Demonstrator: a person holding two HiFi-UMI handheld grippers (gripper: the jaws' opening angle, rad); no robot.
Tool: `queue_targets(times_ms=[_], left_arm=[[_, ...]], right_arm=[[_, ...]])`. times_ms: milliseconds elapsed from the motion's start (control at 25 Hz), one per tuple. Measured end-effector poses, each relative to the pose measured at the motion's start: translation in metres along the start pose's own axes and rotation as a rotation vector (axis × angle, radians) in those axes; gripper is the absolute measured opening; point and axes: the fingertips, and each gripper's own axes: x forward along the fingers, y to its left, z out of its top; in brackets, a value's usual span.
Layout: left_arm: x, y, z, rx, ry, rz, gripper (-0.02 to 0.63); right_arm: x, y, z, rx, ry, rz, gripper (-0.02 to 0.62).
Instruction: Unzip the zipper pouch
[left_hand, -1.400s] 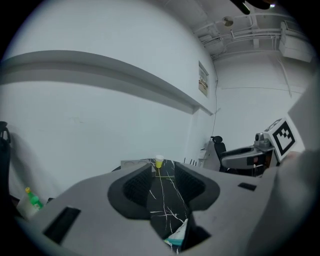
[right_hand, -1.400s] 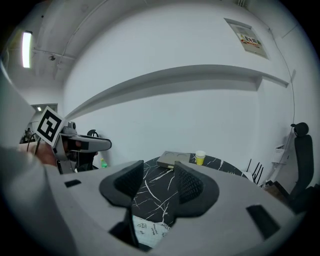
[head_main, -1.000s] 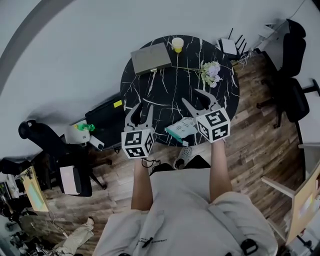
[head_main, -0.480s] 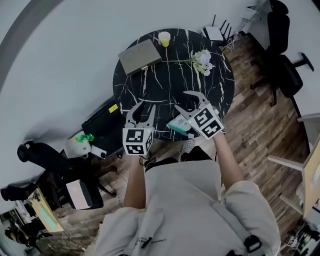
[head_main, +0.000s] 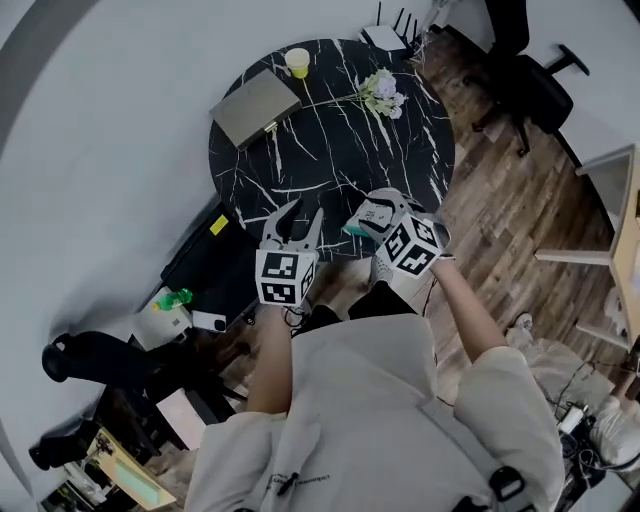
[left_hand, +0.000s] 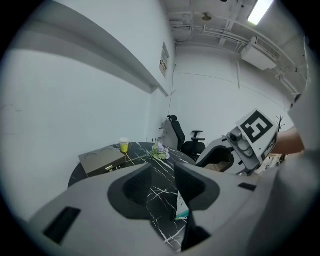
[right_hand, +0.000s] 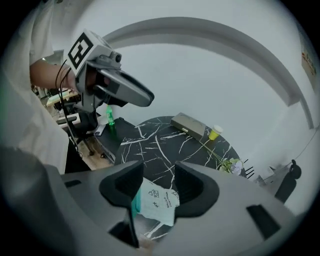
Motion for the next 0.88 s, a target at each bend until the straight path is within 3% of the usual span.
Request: queue_targets(times_ms=[240, 480, 680, 880], left_arm=[[-0.011, -0.004, -0.016, 0.008, 0.001, -0.094, 0.149], [-0.014, -0.008, -0.033, 0.005, 0.005, -0.159, 0.149], [-0.019, -0.013, -0.044, -0.010, 0.018, -0.182, 0.149], [-0.026, -0.021, -0.057, -0.006, 0.035, -0.212, 0.149]], right_arm=[[0.021, 0.043, -0.021, -0.092, 0.143, -0.088, 0.202], [0.056, 0.073, -0.050, -0.308, 0.301, -0.162, 0.199], [0.077, 0.074, -0.072, -0.530, 0.422, -0.193, 0.195], [0.090, 0.067, -0.094, -0.605, 0.523, -0.202, 0.193]])
